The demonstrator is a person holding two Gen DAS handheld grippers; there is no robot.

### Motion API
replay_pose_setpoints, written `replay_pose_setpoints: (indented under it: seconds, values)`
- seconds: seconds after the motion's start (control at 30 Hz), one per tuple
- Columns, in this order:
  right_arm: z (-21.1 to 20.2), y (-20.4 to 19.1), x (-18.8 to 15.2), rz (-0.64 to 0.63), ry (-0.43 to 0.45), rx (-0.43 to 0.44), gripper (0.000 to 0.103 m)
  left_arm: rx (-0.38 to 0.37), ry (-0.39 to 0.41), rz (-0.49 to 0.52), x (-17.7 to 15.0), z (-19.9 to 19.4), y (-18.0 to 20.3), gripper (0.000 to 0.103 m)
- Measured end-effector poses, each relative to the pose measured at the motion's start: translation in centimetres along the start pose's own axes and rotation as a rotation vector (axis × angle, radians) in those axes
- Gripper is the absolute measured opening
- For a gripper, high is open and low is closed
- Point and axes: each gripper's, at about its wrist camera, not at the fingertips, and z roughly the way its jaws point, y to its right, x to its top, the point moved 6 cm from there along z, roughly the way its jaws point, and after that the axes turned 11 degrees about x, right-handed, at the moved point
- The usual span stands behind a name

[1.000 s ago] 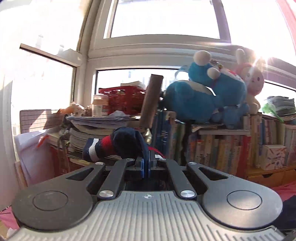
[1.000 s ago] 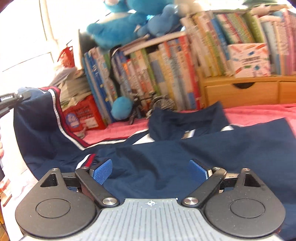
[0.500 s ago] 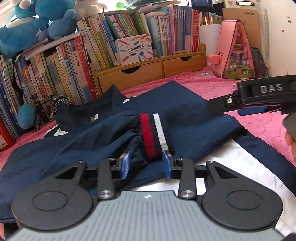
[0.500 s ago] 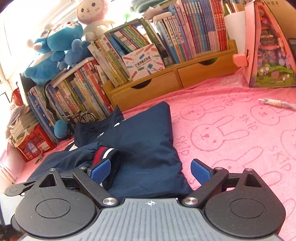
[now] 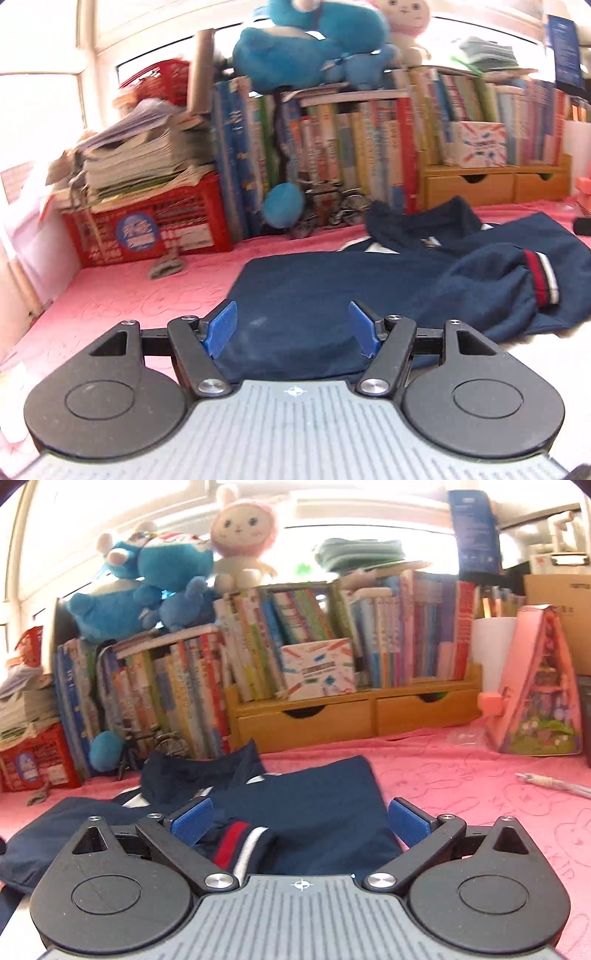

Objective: Fold clothes

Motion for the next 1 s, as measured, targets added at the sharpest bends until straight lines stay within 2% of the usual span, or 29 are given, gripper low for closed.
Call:
replay_pose_setpoints:
  seconds: [0.1,0.17,0.2,0.23,0.27,0.3,0.33,0.37,0.4,0.53,0.63,0.7,0.77,0.87,0.93,1.0]
  values:
    - [3.2,-0.2,-0.9,0.082,-0.114,0.048,0.102,0.033,-0.073,-0.084,-0.9,1.9,-2.0,0.066]
    - [5.6,0.1,-1.6,0.162,-0.190,0.070,0.101,0.014,-0.095,-0.123,-1.4,2.1,-2.7,0.066]
    - [6.4,0.2,-2.1,0.200,-0.218,0.094,0.091,-0.001,-0.101,-0.137,-1.6,2.0,-2.9,0.066]
    - [7.1,0.2,-2.5,0.236,-0.245,0.118,0.056,-0.005,-0.096,-0.137,-1.7,1.8,-3.1,0.066]
    - [7.1,0.1,-2.4,0.234,-0.246,0.127,0.048,-0.007,-0.088,-0.133,-1.8,1.5,-3.3,0.066]
    - [7.1,-0.1,-2.2,0.227,-0.243,0.132,0.045,-0.005,-0.073,-0.124,-1.6,1.3,-3.4,0.066]
    - [7.1,-0.2,-2.0,0.219,-0.240,0.138,0.030,-0.003,-0.056,-0.114,-1.4,1.1,-3.5,0.066]
    - [6.7,-0.2,-1.5,0.198,-0.224,0.132,0.020,-0.004,-0.043,-0.108,-1.2,1.0,-3.5,0.066]
    - [6.1,0.0,-0.8,0.173,-0.197,0.114,0.017,-0.010,-0.030,-0.104,-0.9,0.9,-3.4,0.066]
    - [3.7,1.5,2.1,0.066,-0.094,0.008,0.017,-0.034,0.007,-0.076,0.0,1.1,-2.6,0.066]
    - [3.1,4.0,3.3,0.081,-0.068,-0.062,0.017,-0.028,0.009,-0.046,-0.2,1.7,-2.0,0.066]
    - [3.3,5.5,3.3,0.083,-0.079,-0.093,0.018,-0.033,-0.006,-0.028,-0.7,2.1,-1.6,0.066]
    - [4.3,6.3,2.4,0.031,-0.150,-0.122,0.022,-0.022,-0.032,0.010,-1.3,2.7,-1.3,0.066]
    - [5.4,7.3,0.8,-0.064,-0.238,-0.188,0.035,0.036,-0.063,0.102,-2.8,3.8,-1.1,0.068]
    - [4.8,7.4,0.6,-0.162,-0.226,-0.249,0.061,0.058,-0.063,0.141,-3.5,3.9,-1.5,0.069]
    - [3.7,7.2,1.0,-0.280,-0.193,-0.349,0.076,0.067,-0.045,0.133,-3.1,3.2,-2.3,0.068]
